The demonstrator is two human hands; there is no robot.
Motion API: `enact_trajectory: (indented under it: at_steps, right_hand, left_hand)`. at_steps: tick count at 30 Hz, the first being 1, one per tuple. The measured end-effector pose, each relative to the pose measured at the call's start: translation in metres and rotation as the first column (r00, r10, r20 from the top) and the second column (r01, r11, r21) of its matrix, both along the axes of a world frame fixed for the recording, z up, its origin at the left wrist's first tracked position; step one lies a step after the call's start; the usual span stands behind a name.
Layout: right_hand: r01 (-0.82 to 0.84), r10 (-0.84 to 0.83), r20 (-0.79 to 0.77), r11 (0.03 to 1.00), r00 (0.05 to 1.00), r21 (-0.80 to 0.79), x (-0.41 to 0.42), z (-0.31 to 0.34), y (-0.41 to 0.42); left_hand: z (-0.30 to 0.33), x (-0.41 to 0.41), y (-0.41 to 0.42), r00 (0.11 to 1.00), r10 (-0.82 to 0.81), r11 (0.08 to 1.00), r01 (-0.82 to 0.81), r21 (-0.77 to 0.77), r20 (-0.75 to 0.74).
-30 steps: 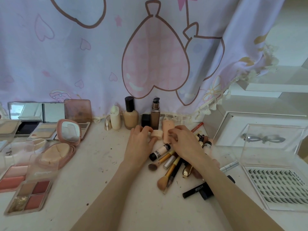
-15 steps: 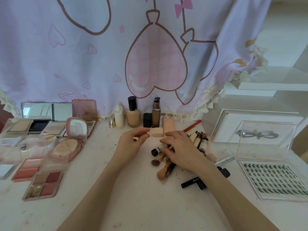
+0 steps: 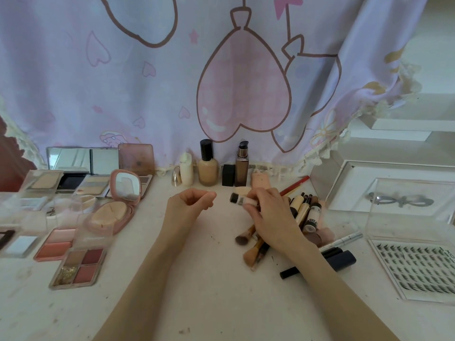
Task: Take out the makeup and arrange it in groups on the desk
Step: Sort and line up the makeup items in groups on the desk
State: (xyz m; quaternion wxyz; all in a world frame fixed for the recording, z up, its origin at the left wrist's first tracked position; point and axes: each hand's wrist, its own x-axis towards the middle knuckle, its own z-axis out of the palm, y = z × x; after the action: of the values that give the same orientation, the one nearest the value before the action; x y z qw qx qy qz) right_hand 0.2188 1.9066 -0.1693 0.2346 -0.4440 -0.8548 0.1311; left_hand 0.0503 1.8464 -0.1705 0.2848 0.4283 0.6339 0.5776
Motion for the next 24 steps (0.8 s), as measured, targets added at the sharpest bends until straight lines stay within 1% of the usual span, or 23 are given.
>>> enact_trajectory:
  at_steps: [2, 4, 7, 10, 12, 14, 17, 18, 20, 22, 24]
  right_hand:
    - [-0.015, -0.007, -0.221, 0.995, 0.975, -0.094, 0.0, 0.003, -0.003]
    - [-0.059, -0.017, -0.404, 0.983, 0.914, -0.175, 0.002, 0.005, -0.006]
    - [-0.108, -0.089, -0.564, 0.946, 0.821, -0.307, 0.005, 0.005, -0.009]
    - [-0.201, -0.193, -0.684, 0.869, 0.703, -0.452, 0.008, 0.005, -0.01]
    - [-0.263, -0.265, -0.743, 0.819, 0.615, -0.509, 0.01, 0.006, -0.009]
    - [-0.299, -0.315, -0.772, 0.79, 0.552, -0.536, 0.011, 0.006, -0.008]
    - [-0.337, -0.352, -0.779, 0.753, 0.519, -0.565, 0.012, 0.006, -0.007]
    - [-0.349, -0.364, -0.78, 0.741, 0.509, -0.573, 0.012, 0.006, -0.007]
    - [-0.373, -0.379, -0.778, 0.717, 0.501, -0.589, 0.012, 0.007, -0.009]
    - [-0.426, -0.394, -0.778, 0.671, 0.489, -0.607, 0.011, 0.008, -0.011]
    - [-0.487, -0.418, -0.768, 0.6, 0.485, -0.635, 0.01, 0.008, -0.013]
  left_hand:
    - [0.0, 0.002, 0.0, 0.997, 0.017, 1.0, -0.017, -0.003, -0.077]
    - [0.001, 0.007, 0.0, 0.984, -0.011, 1.0, 0.008, -0.019, -0.176]
    - [0.002, 0.018, 0.001, 0.945, -0.054, 0.997, 0.033, -0.071, -0.324]
    - [0.002, 0.02, 0.002, 0.928, -0.064, 0.997, 0.043, -0.065, -0.368]
    - [0.001, 0.018, 0.003, 0.931, -0.072, 0.997, 0.061, -0.044, -0.358]
    - [-0.002, 0.017, 0.004, 0.93, -0.071, 0.997, 0.067, -0.023, -0.36]
    - [-0.004, 0.017, 0.003, 0.923, -0.045, 0.995, 0.076, 0.067, -0.382]
    - [-0.004, 0.017, 0.002, 0.916, -0.053, 0.987, 0.107, 0.116, -0.397]
    - [-0.002, 0.02, 0.0, 0.902, -0.129, 0.959, 0.219, 0.18, -0.412]
    - [-0.002, 0.025, -0.002, 0.879, -0.179, 0.938, 0.289, 0.194, -0.441]
    - [-0.003, 0.029, -0.002, 0.864, -0.138, 0.936, 0.273, 0.22, -0.484]
